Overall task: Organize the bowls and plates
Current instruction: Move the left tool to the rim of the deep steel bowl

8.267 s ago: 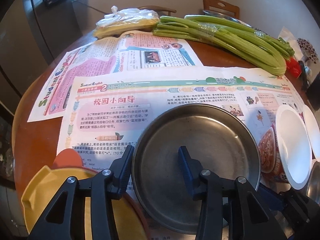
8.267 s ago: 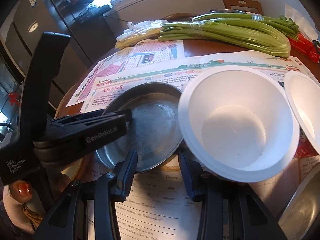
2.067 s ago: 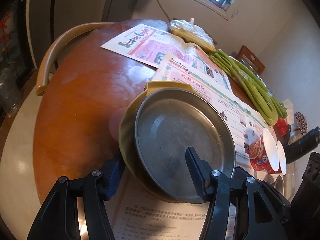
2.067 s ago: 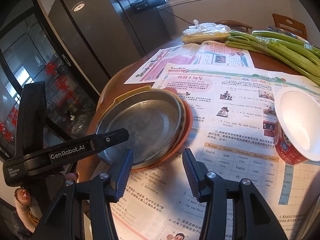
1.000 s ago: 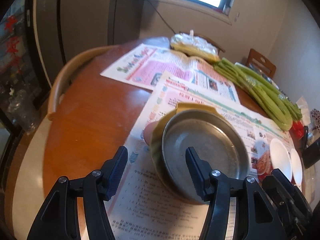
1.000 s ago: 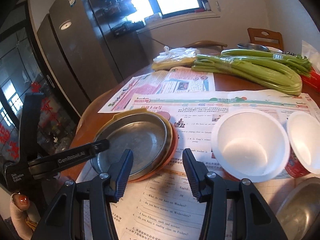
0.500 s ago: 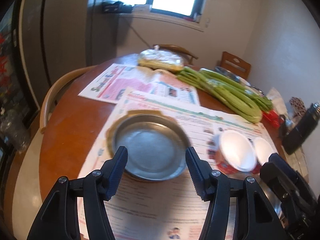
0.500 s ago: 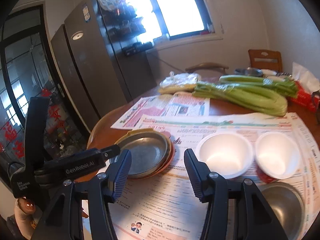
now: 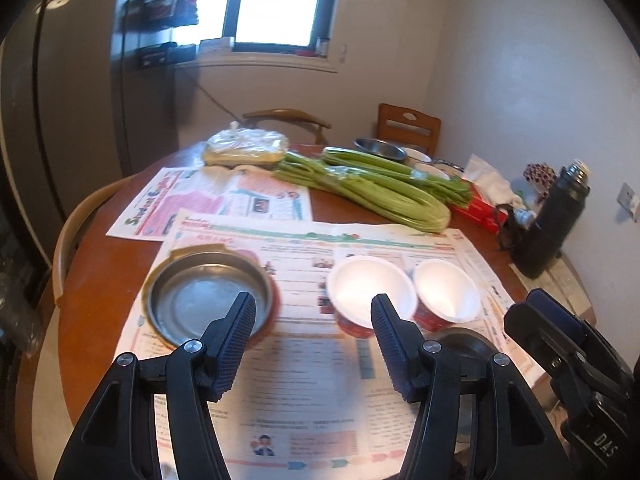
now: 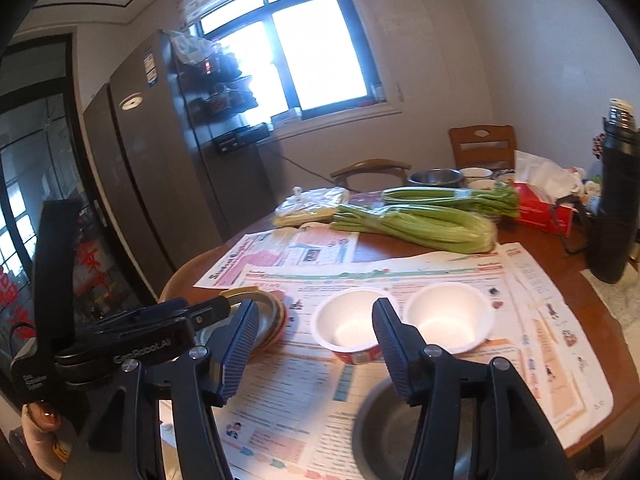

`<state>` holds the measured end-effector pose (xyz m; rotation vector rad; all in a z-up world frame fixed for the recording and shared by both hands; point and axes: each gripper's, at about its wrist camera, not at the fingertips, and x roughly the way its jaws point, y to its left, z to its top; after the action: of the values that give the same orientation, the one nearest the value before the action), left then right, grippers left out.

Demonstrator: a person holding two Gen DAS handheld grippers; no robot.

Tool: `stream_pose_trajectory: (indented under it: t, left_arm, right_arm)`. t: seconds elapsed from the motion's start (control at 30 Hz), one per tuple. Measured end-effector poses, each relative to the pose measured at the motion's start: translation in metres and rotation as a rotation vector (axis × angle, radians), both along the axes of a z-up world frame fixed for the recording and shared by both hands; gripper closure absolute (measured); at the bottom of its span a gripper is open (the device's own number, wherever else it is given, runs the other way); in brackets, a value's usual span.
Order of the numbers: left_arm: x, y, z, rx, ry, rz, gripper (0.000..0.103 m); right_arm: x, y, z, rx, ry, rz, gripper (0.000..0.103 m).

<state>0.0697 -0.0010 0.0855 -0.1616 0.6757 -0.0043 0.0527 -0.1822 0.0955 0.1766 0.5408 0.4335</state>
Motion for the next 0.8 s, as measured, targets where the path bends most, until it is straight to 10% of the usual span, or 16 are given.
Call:
stream_pose_trajectory:
  t: [0.8]
  left_arm:
    - [0.016, -0.089, -0.055, 0.036, 0.19, -0.161, 0.041]
  right_arm:
    - [0.004, -0.097, -0.059, -0.089, 0.219, -0.098, 0.045]
